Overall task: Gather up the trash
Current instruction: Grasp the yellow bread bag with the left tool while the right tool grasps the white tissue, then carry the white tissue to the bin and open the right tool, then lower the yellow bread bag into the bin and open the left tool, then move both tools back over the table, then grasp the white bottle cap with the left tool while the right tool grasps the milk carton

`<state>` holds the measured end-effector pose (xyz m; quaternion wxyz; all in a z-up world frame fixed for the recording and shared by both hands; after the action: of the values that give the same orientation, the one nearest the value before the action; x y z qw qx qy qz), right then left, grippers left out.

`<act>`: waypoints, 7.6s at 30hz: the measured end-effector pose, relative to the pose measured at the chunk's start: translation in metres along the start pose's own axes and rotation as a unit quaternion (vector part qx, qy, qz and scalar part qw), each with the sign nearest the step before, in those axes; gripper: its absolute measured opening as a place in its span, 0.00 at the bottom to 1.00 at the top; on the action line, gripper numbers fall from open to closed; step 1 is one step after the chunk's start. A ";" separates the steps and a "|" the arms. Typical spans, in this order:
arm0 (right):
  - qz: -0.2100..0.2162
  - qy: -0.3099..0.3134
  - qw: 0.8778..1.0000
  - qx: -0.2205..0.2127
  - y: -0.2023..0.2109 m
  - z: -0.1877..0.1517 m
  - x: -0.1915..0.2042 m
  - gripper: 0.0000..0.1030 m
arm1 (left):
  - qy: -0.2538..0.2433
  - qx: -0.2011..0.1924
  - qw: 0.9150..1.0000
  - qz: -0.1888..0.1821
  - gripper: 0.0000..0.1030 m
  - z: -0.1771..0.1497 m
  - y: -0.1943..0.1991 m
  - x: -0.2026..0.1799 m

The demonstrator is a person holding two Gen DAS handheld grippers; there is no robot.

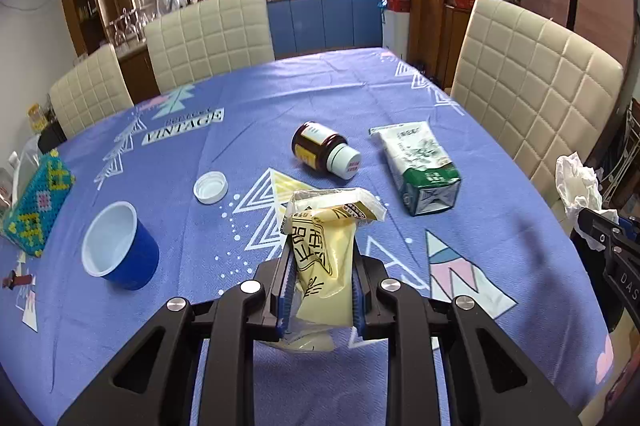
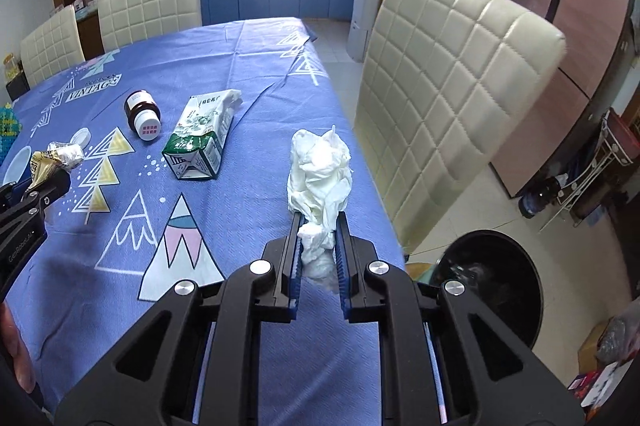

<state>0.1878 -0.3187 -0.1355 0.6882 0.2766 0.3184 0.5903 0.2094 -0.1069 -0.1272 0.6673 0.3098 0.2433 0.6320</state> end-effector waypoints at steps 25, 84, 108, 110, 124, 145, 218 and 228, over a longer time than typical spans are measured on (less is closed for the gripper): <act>-0.047 -0.070 0.993 -0.087 0.109 -0.032 -0.112 0.16 | -0.081 -0.092 0.992 -0.032 0.22 0.011 0.109 -0.115; -0.092 -0.166 0.980 -0.056 0.069 -0.075 -0.263 0.18 | -0.175 -0.066 0.975 -0.121 0.22 0.001 0.081 -0.302; -0.169 -0.205 0.962 -0.065 0.070 -0.097 -0.316 0.97 | -0.191 -0.045 0.970 -0.143 0.22 -0.002 0.068 -0.346; -0.172 -0.206 0.961 -0.066 0.072 -0.100 -0.321 0.97 | -0.193 -0.041 0.969 -0.147 0.22 -0.003 0.065 -0.354; -0.181 -0.239 0.953 -0.048 0.070 -0.117 -0.359 0.97 | -0.183 -0.037 0.958 -0.217 0.83 0.007 0.066 -0.401; -0.151 -0.181 0.970 -0.063 0.080 -0.071 -0.267 0.97 | -0.132 -0.031 0.973 -0.188 0.86 0.019 0.065 -0.289; 0.070 0.046 0.995 0.052 -0.101 0.058 0.132 0.55 | -0.042 -0.003 0.999 0.031 0.37 0.041 -0.096 0.097; 0.056 0.058 0.996 0.031 -0.059 0.044 0.113 0.55 | -0.052 -0.014 0.998 0.027 0.37 0.027 -0.056 0.080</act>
<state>0.2701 -0.2156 -0.1641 0.6252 0.2810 0.3599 0.6330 0.2745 -0.0304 -0.1433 0.6661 0.3390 0.1913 0.6363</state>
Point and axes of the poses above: each gripper's, at about its wrist camera, not at the fingertips, and y roughly against the way its jaws point, x to its left, z to its top, the point moved 10 cm from there along -y, roughly the way its jaws point, and after that the axes turned 2 degrees about -z, right-handed, at the moved point
